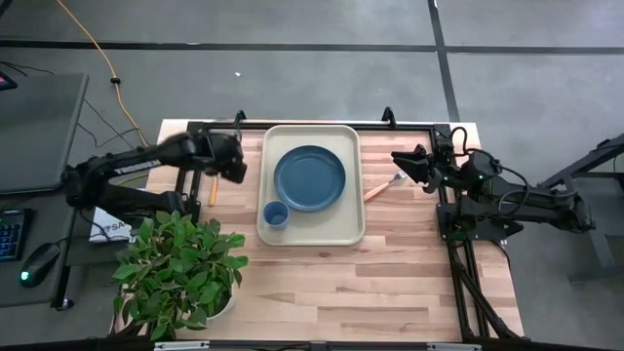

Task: Pick and place plate/cup/fork/spoon on tray
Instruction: Put the brown spoon on the white tray to the top of the blue plate

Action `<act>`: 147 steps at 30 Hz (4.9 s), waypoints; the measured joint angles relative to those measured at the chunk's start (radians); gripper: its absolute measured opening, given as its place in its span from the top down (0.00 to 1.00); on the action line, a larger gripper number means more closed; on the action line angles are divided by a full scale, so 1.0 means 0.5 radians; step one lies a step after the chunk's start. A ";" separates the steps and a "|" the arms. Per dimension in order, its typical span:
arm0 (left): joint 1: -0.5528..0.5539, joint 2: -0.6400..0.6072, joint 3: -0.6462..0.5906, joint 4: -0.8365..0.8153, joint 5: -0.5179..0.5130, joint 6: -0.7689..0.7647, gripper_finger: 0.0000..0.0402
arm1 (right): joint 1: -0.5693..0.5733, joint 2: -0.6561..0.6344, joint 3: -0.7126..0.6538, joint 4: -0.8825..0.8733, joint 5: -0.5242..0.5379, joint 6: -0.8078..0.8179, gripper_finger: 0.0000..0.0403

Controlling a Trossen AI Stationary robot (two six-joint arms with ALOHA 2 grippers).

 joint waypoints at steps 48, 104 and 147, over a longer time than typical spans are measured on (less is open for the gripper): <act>0.398 -0.118 -0.867 1.029 0.109 0.039 0.98 | 0.000 0.001 0.000 -0.061 0.004 0.090 0.60; -0.606 0.610 0.530 2.472 0.766 0.333 1.00 | 0.021 1.053 0.306 0.787 -0.339 0.212 0.60; -0.488 0.519 0.530 2.474 0.750 0.398 0.71 | 0.030 1.000 0.620 0.217 -0.282 0.112 0.99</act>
